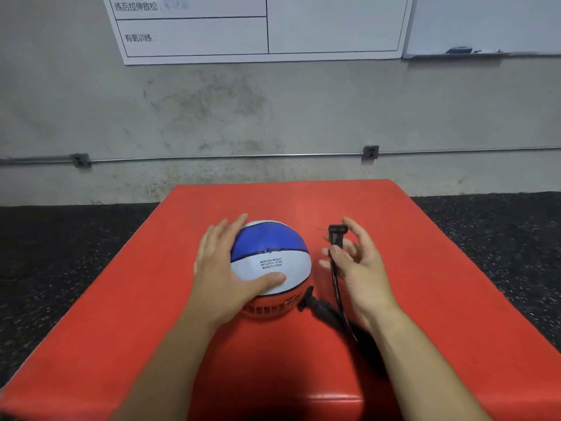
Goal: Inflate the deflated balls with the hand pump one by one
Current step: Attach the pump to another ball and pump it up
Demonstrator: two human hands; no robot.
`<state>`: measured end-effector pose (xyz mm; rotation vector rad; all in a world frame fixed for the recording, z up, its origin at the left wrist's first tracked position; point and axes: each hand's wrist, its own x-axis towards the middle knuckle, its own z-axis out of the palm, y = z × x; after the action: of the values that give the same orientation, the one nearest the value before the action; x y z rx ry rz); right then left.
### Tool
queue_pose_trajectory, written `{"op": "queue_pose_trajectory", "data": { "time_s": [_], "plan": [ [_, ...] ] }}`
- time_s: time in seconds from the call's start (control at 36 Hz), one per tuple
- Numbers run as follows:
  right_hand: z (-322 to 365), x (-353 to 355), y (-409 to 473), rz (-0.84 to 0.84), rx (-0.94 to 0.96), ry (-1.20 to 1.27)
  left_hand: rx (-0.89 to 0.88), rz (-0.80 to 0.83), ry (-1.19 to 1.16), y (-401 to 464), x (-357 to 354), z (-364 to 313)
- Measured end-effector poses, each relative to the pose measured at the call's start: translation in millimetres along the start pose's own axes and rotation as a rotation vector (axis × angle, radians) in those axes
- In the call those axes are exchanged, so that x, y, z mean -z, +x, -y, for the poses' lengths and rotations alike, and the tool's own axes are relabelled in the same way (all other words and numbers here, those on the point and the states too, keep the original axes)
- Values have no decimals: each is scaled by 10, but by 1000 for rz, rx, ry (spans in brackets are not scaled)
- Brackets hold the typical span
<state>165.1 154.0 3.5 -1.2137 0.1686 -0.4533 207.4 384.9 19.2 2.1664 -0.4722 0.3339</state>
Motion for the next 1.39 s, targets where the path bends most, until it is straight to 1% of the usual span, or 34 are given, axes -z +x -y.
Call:
{"op": "queue_pose_trajectory", "data": {
  "time_s": [0.06, 0.11, 0.17, 0.22, 0.28, 0.39, 0.53, 0.58, 0.64, 0.78, 0.89, 1.03, 1.17, 1.28, 1.39],
  "plan": [
    [-102, -50, 35, -21, 9, -83, 45, 91, -52, -34, 31, 83],
    [-178, -99, 51, -23, 42, -279, 55, 140, -95, -70, 24, 131],
    [-224, -137, 42, -11, 110, -519, 31, 131, -120, -89, 3, 169],
    [-251, -175, 11, 1, 234, -761, -8, 88, -117, -98, -2, 210],
    [-242, -212, -13, 56, 299, -847, -34, 39, -115, -94, 9, 250],
    [-147, -318, -96, 207, 241, -715, -24, -36, -126, -98, 110, 303],
    [-109, -470, -289, 311, 135, -570, -5, -139, -155, -215, 390, 253],
    [-75, -565, -375, 332, 105, -533, 5, -161, -165, -286, 506, 207],
    [-8, -662, -472, 340, 114, -531, 18, -178, -183, -369, 610, 147],
    [204, -750, -773, 360, 127, -525, -3, -162, -216, -664, 868, -56],
    [317, -846, -1142, 376, 102, -467, -64, -120, -162, -965, 1178, -135],
    [429, -1127, -1655, 405, 110, -455, -89, -135, -118, -1474, 1648, -228],
    [405, -1581, -2212, 560, 100, -349, -47, -250, -64, -2129, 2218, -97],
    [267, -2028, -2675, 712, 55, -369, -3, -323, 38, -2750, 2729, 99],
    [50, -2508, -3190, 885, 32, -404, 85, -381, 149, -3434, 3216, 326]
  ]
}}
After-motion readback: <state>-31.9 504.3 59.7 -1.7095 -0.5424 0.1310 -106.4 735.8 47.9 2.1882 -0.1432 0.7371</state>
